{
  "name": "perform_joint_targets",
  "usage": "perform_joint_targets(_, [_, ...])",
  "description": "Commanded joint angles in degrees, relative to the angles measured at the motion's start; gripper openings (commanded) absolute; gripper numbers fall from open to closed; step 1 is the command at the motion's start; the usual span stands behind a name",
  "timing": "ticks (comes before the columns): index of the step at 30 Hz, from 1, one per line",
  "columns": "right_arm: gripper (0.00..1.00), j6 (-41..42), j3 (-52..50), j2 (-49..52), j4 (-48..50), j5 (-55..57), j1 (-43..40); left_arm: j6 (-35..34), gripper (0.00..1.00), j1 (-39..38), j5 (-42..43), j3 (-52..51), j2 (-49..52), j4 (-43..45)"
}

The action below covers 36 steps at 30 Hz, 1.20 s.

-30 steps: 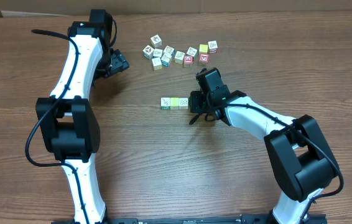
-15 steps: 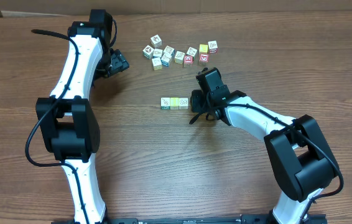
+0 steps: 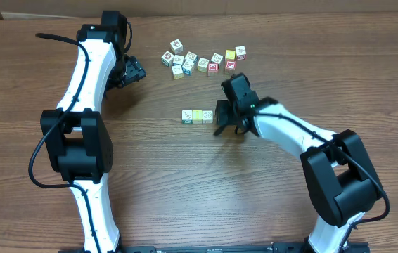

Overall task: Form a horizontal line
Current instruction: 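Raise the right gripper and move it up to the block cluster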

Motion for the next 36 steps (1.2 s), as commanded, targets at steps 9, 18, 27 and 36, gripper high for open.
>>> perform_joint_targets(9, [0.72,0.2,15.7,0.2,-3.2,1.0,-1.7,0.5,1.0,-0.2,-0.2,1.0,0.6,0.1])
perform_joint_targets(18, [1.0,0.1,15.7,5.0,0.4,10.9,-1.7,0.5,1.0,-0.2,-0.2,1.0,0.6,0.1])
perform_joint_targets(27, [1.0,0.0,15.7,9.9,10.9,11.8,-2.3,0.5,1.0,-0.2,-0.2,1.0,0.6,0.1])
perform_joint_targets(36, [1.0,0.0,15.7,10.5,16.5,11.8,-5.8,0.5,1.0,-0.2,-0.2,1.0,0.6,0.1])
